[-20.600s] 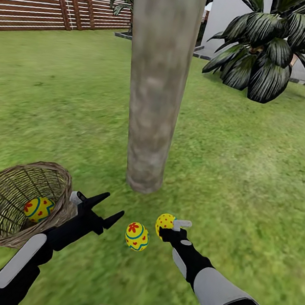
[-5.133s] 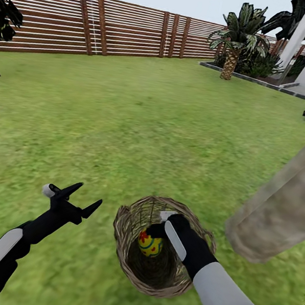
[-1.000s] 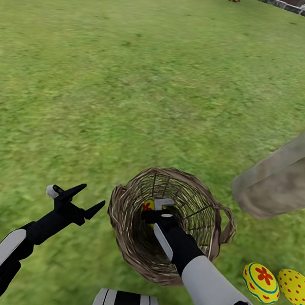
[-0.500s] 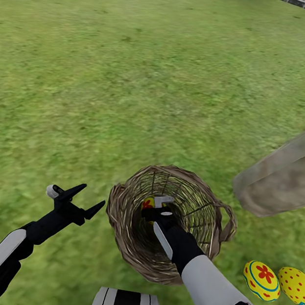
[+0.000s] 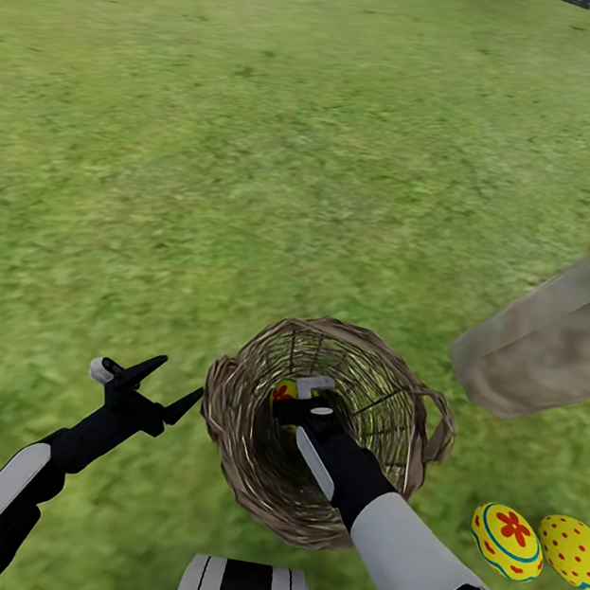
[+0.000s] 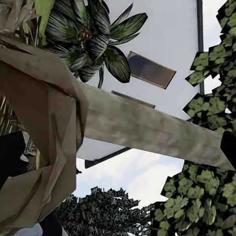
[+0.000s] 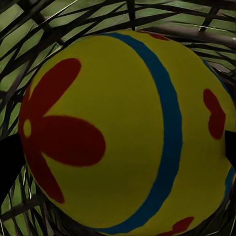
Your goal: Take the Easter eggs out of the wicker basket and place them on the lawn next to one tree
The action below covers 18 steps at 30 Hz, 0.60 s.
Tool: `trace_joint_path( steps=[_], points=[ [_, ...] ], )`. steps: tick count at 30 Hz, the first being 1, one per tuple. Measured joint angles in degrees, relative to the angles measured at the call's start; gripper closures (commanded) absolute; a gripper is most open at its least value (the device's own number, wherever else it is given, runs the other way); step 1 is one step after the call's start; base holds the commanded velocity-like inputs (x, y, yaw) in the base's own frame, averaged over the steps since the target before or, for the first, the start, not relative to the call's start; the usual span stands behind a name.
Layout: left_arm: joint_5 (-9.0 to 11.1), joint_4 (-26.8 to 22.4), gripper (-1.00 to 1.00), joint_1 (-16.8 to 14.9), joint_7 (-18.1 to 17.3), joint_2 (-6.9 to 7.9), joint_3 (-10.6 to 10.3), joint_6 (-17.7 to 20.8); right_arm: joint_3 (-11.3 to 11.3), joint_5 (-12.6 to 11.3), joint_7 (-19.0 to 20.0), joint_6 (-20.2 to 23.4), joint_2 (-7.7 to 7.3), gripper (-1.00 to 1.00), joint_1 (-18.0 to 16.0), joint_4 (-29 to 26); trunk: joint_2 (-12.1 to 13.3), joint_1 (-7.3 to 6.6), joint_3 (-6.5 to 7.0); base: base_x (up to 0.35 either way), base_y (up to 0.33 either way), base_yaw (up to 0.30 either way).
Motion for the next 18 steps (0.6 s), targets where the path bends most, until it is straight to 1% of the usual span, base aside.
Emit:
trace_joint_path(
  steps=[8, 10, 12, 18],
  points=[
    [0.01, 0.06, -1.00, -0.02, 0.09, -0.02, 0.00, 0.00, 0.03, -0.35, 0.04, -0.11, 0.00, 1.00, 0.01, 0.44, 0.01, -0.02, 0.22, 0.000, 0.000, 0.000],
    [-0.02, 0.80, -1.00, -0.02, 0.05, -0.03, -0.01, -0.01, 0.03, -0.40, 0.00, -0.08, -0.01, 1.00, 0.01, 0.41, 0.01, -0.02, 0.22, 0.000, 0.000, 0.000],
    [0.02, 1.24, -1.00, -0.03, 0.01, -0.09, -0.01, 0.01, 0.05, -1.00, 0.02, -0.18, 0.01, 1.00, 0.02, 1.23, 0.04, -0.07, 0.65, 0.000, 0.000, 0.000],
    [0.02, 1.38, -1.00, -0.03, 0.00, -0.09, -0.01, 0.00, 0.05, -0.97, 0.04, -0.17, 0.02, 1.00, 0.02, 1.24, 0.04, -0.07, 0.66, 0.000, 0.000, 0.000]
  ],
)
